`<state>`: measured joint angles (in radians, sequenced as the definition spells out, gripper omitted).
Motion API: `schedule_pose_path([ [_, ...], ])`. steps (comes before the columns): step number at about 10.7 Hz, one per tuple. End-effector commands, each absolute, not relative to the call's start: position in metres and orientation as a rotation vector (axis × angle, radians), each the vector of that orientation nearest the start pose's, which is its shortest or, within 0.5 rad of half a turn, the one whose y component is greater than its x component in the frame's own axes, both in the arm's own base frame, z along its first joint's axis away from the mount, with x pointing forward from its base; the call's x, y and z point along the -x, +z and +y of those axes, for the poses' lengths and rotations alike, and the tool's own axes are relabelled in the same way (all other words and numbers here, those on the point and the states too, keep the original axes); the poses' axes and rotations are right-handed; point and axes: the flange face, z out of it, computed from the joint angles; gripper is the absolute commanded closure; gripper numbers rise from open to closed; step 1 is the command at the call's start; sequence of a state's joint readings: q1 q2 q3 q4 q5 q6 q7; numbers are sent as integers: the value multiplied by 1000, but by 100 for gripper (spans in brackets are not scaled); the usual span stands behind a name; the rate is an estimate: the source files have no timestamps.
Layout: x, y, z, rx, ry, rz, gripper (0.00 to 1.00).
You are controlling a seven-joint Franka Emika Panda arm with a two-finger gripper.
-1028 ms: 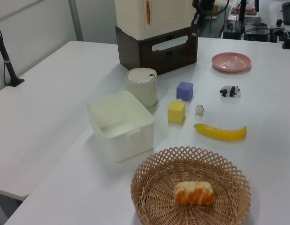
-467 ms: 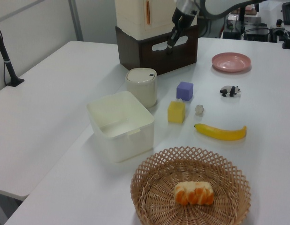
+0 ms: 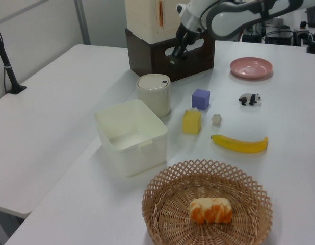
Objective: Open the trash can
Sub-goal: 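Move the gripper down over the lid of the small cream trash can, then press the lid edge and lift it open with the gripper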
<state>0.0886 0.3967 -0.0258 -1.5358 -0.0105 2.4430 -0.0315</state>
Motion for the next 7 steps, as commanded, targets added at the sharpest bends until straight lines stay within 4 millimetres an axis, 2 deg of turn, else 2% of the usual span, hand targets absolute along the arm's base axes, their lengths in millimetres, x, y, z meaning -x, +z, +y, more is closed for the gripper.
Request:
schedule_pose_path([
  [1, -738, 452, 58, 3001, -917, -166, 100],
  [4, -738, 441, 60, 3005, -906, -177, 100],
  [6, -741, 419, 62, 3018, -865, -181, 100],
  [7, -741, 419, 60, 3019, -865, -177, 100],
])
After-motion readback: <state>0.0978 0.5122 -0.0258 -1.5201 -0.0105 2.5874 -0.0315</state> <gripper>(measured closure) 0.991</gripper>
